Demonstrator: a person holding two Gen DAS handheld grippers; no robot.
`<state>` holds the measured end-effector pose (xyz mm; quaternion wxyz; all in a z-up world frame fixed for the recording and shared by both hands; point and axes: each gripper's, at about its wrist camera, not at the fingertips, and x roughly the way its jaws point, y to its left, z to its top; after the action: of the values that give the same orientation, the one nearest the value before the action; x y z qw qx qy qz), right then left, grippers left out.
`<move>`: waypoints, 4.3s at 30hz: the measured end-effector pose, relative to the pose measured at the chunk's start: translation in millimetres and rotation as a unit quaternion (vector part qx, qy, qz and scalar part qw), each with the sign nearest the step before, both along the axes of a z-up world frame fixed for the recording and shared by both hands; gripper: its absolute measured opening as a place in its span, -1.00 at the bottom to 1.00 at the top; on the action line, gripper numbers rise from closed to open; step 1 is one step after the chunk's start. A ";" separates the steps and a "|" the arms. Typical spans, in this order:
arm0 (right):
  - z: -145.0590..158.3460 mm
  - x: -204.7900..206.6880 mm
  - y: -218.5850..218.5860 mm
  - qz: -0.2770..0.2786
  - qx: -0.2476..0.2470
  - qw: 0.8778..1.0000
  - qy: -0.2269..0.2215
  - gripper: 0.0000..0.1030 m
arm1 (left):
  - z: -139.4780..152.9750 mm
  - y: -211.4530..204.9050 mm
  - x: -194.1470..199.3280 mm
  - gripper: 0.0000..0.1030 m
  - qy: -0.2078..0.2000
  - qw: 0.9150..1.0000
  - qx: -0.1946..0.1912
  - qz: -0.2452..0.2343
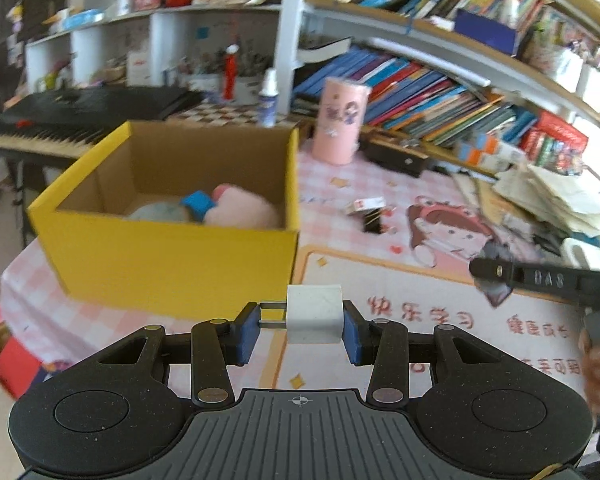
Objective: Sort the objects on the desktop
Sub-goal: 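Lift and carry the plug cube and toy car with both grippers toward the yellow box, then lower the left gripper with the plug cube into the box while the right gripper lowers the toy car, then open both grippers inside the box to release the plug cube and toy car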
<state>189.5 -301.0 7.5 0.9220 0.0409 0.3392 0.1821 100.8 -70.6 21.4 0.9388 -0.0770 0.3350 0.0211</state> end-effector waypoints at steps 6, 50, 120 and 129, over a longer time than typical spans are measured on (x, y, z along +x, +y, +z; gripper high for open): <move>8.3 -30.6 22.6 -0.002 -0.020 1.000 -0.019 0.18 | 6.6 12.9 -2.0 -0.20 -0.023 0.999 -0.003 -0.036; -11.3 -196.7 207.5 0.047 -0.056 0.996 0.054 0.18 | -15.7 162.6 -145.0 -0.20 0.002 0.998 -0.001 -0.070; 95.8 28.0 210.6 0.127 0.035 0.988 -0.077 0.18 | 24.2 145.4 60.4 -0.20 -0.060 0.997 0.052 -0.014; 68.5 101.5 254.0 0.182 0.012 0.983 -0.021 0.18 | -13.3 142.6 119.2 -0.20 0.031 0.998 0.046 -0.020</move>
<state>291.0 -47.0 76.1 0.8799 -0.0142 0.3196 0.3514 220.0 72.0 8.0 0.9308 -0.0260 0.3642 0.0200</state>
